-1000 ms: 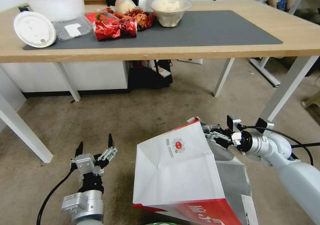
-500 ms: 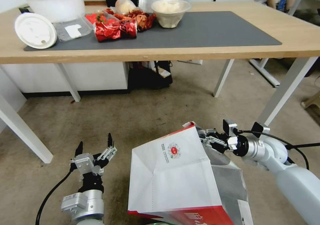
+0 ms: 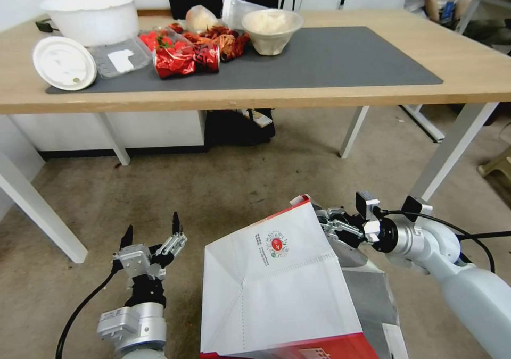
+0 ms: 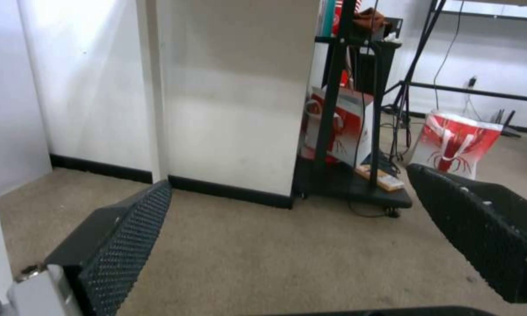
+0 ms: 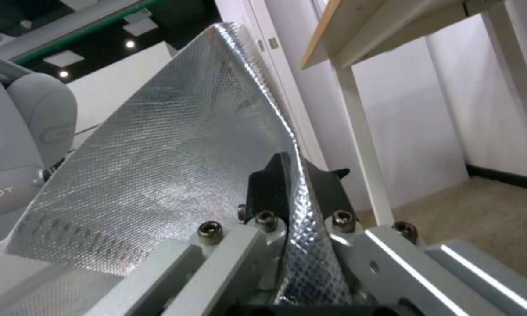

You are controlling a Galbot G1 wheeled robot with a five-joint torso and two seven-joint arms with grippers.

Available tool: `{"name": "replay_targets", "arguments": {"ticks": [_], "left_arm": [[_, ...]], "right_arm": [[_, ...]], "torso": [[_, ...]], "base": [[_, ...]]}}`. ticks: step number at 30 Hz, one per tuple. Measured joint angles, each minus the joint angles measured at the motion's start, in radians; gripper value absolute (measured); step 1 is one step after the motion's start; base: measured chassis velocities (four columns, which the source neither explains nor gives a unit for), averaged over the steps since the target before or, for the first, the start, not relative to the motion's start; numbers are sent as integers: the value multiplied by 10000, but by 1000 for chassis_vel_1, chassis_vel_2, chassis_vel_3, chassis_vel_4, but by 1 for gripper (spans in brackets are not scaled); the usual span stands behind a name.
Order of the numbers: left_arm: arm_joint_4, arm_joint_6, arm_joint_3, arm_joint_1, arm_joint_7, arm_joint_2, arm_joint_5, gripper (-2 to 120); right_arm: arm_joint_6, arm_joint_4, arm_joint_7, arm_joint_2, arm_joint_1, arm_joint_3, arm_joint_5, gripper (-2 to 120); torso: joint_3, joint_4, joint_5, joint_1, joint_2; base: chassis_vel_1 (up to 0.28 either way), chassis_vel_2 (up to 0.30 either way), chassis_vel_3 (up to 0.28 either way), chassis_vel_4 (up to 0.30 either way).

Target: Pick up the food delivery bag from the floor and place it on the table.

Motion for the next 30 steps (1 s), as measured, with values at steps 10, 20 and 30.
{"name": "replay_targets", "arguments": {"ticks": [10, 20, 30], "left_arm": [[-42, 2, 15, 38, -45, -30, 41, 100], [-46, 11, 33, 28, -107, -49, 41, 100], [-38, 22, 33, -8, -125, -24, 36, 100]], "right_arm": [[-1, 81, 4, 10, -80, 5, -4, 0], [0, 195, 13, -6, -169, 29, -17, 0], [1, 229, 30, -30, -196, 33, -16, 0]], "torso": [[327, 0, 0, 49, 377], [668, 2, 0, 140, 811], [935, 1, 0, 245, 1182]], "base": [[0, 0, 0, 0], [0, 0, 0, 0], [0, 0, 0, 0]]}}
